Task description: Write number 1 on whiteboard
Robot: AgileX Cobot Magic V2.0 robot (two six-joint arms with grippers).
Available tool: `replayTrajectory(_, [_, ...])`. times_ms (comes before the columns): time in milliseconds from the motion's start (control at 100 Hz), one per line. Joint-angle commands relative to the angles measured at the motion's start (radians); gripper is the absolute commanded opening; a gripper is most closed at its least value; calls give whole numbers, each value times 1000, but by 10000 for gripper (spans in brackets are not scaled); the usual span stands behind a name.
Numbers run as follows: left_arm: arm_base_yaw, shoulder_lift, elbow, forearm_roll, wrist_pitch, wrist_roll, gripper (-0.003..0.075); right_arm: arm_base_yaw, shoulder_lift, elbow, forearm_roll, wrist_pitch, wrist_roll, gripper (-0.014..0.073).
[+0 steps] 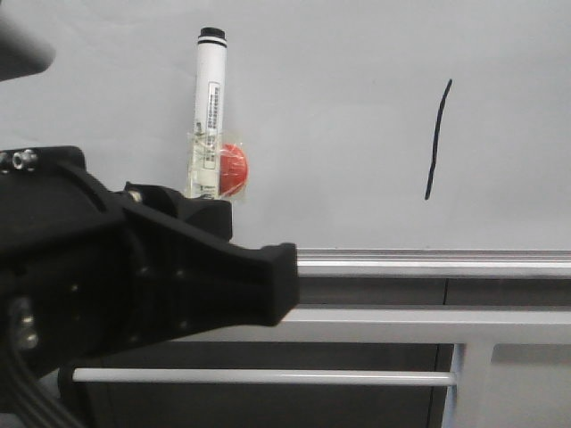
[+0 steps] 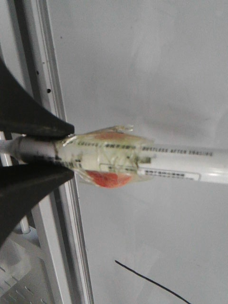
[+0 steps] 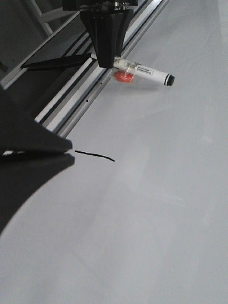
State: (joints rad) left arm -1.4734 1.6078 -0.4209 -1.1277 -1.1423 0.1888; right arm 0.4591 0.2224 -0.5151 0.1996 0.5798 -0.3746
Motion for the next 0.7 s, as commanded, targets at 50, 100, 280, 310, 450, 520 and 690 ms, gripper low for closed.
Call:
replayTrajectory(50, [59,-24,-17,72,-235,-29,-20,-6,9,-25,-2,-74,-14,-62])
replayTrajectory(100, [89,-24,-17,91,-223,-66,-20,-6,9,-25,-2,-76,-14,-62])
replayTrajectory(280, [161,-24,-17,196,-158,-105,-20,-6,9,-25,-2,-93,-14,-62])
replayTrajectory(310, [163,-24,-17,197,-147,-121,-20,-6,9,-25,-2,-96,-14,-62])
replayTrajectory(450, [168,-23,-17,191,-125,-127,-20,-6,9,-25,-2,-96,-14,-62])
replayTrajectory(520, [173,-10,-17,183,-123,-127,-20,-6,9,-25,-2,-96,-14,-62])
replayTrajectory(690, [178,12,-17,180,-94,-127,-20,-6,13,-25,-2,-96,-14,-62])
